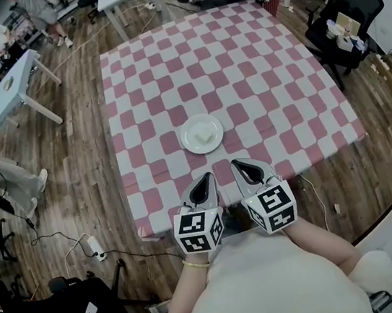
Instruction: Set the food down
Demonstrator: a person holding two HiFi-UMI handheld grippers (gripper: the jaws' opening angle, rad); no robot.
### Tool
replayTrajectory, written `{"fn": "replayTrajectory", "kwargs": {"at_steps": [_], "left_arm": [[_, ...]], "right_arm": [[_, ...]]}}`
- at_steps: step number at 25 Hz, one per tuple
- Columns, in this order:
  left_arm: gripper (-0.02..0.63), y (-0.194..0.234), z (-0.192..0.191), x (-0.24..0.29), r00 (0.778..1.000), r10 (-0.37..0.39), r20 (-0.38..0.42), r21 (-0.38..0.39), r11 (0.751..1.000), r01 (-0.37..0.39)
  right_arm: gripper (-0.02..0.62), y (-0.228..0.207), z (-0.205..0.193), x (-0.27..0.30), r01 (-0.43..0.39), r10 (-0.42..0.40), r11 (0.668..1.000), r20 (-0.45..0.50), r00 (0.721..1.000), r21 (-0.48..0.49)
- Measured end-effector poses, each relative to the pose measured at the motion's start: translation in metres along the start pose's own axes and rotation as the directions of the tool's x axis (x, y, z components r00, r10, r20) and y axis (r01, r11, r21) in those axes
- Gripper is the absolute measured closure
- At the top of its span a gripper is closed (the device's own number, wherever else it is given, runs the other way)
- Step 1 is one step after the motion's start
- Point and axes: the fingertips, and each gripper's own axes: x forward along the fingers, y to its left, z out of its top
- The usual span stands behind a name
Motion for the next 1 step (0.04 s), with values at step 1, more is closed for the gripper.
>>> {"fn": "replayTrajectory", "kwargs": {"at_steps": [1], "left_arm": [[0.606, 0.0002, 0.0003, 0.0, 1.0, -0.001, 0.001, 0.0, 1.0, 0.001]], "right_arm": [[0.591, -0.0002, 0.0, 0.0001, 0.002, -0.002, 1.0, 0.001, 1.0, 0.0]]}}
